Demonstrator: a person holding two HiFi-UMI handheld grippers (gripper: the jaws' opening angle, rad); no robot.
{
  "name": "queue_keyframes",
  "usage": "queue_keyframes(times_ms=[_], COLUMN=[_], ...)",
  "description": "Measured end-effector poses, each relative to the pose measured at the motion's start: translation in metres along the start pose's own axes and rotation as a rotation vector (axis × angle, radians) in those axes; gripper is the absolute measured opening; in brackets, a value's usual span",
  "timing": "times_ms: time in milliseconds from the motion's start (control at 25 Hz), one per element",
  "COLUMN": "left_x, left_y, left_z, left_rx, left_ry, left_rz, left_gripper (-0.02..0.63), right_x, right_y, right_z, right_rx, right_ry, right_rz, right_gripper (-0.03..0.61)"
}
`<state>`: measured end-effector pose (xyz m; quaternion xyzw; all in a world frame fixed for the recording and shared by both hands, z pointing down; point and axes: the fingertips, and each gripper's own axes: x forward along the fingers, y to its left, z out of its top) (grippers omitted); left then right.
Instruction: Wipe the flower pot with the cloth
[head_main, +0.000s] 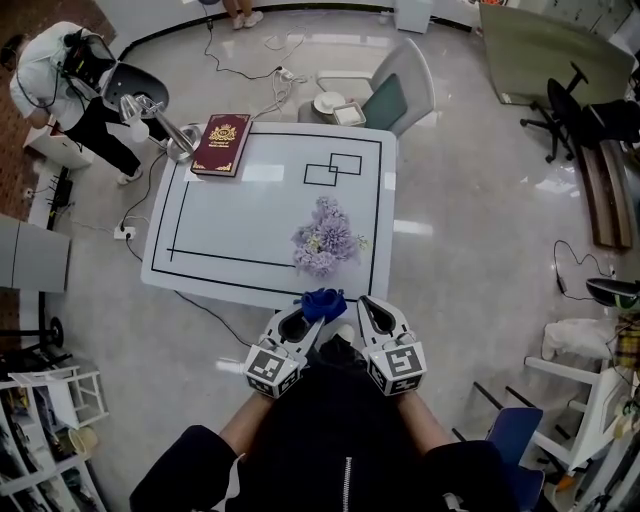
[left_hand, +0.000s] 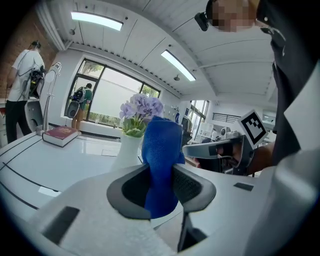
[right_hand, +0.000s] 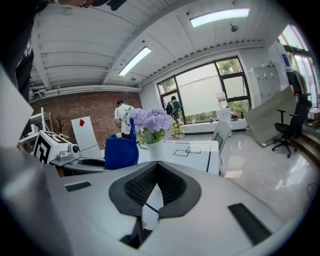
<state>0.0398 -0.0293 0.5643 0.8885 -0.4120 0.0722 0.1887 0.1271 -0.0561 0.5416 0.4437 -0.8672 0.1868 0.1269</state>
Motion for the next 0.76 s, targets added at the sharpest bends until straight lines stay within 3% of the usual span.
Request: queue_keyframes(times_ms=[600,760], left_x=[0.001,-0.003], left_y=[-0.003,-0.001], left_z=[0.009,0.004], left_rx=[-0.012,-0.01], left_ry=[-0.02,0.007], left_rz=[-0.021,-0.022], left_gripper=[0.123,0.123], right_x=[0.002,0.001], right_y=[0.002,0.005], right_z=[0.003,-0.006], right_rx=[0.01,0.006], right_ry=[-0.003,0.014], right_rz=[-0.009,-0.002], right_gripper=[0.008,0.008])
